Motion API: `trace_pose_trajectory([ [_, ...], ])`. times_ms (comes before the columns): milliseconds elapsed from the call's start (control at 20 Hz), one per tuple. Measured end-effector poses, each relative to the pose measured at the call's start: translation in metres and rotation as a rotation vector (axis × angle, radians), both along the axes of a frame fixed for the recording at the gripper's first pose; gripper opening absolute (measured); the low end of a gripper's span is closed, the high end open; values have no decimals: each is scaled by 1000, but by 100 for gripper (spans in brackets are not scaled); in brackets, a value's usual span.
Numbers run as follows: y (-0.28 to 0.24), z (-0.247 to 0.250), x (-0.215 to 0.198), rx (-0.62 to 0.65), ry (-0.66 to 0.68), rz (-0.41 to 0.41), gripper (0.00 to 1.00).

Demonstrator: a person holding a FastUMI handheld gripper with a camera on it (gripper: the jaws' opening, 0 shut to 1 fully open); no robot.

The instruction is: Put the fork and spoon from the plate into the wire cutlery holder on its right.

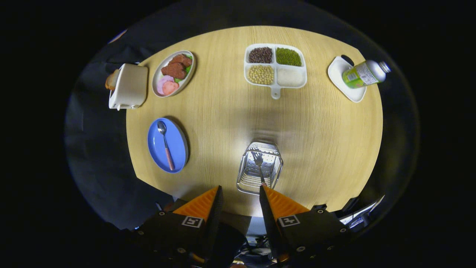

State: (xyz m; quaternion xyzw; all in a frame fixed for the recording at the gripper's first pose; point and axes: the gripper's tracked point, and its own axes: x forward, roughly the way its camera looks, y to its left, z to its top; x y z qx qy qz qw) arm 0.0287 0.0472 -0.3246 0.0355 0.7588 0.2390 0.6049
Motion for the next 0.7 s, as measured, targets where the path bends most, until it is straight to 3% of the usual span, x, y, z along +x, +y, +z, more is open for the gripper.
trace_pose_trajectory([
  [250, 9, 19, 2, 24, -205, -48, 89],
  [700, 66, 58, 2, 103, -465, -132, 97],
])
